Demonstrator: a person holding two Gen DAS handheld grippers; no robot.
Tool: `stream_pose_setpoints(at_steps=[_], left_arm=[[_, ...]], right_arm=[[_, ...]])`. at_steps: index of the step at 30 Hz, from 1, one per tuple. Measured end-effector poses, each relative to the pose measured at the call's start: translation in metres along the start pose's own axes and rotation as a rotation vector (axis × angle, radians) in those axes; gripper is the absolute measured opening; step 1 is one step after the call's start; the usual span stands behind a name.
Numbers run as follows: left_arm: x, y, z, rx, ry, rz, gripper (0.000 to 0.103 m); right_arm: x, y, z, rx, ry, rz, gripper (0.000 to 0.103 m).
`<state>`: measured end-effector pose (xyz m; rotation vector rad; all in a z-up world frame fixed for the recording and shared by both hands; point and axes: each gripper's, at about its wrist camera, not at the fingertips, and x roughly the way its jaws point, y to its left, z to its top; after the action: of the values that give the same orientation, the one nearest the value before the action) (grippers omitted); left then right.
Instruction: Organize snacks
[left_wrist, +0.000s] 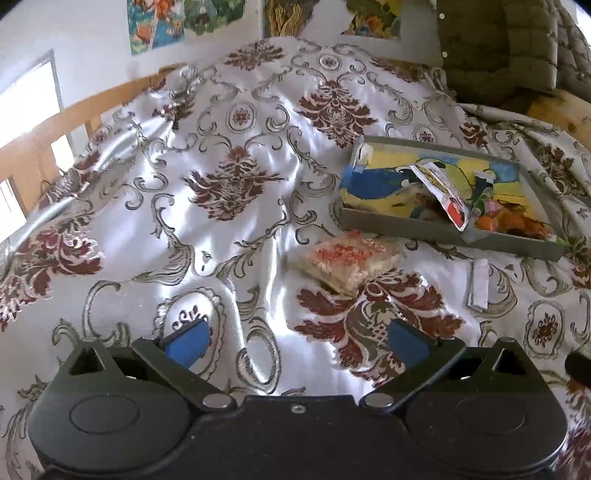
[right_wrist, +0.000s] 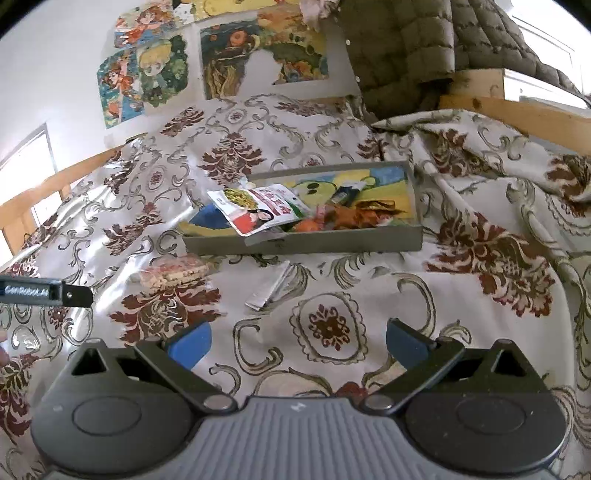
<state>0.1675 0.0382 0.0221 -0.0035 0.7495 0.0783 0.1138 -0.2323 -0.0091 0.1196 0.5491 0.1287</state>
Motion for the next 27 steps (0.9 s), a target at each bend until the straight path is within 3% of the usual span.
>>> stream_pose_setpoints(at_steps=[6,15,21,27], left_arm=[[0.014,-0.007,0.018,0.102,-0.035,-0.018,0.102],[0.057,-0.002,0.031,0.052,-0.028,-0.075,0.102],[0.079,-0.002,0.047,0.152,-0.044,-0.102,0.102],[0.099,-0.018,0.063,0.406,-0.028,-0.135,0.102]], right_arm=[[0.006,-0.004,0.001,0.007,0.021,0.014,0.103],[0.052,0.007,0.021,-0.029,0.068,0.039,0.103],[0.085,0.023,0.042,-0.110,0.038,0.075,0.103],[0.122,0.019,0.050,-0.055,0.092,0.125,0.103]])
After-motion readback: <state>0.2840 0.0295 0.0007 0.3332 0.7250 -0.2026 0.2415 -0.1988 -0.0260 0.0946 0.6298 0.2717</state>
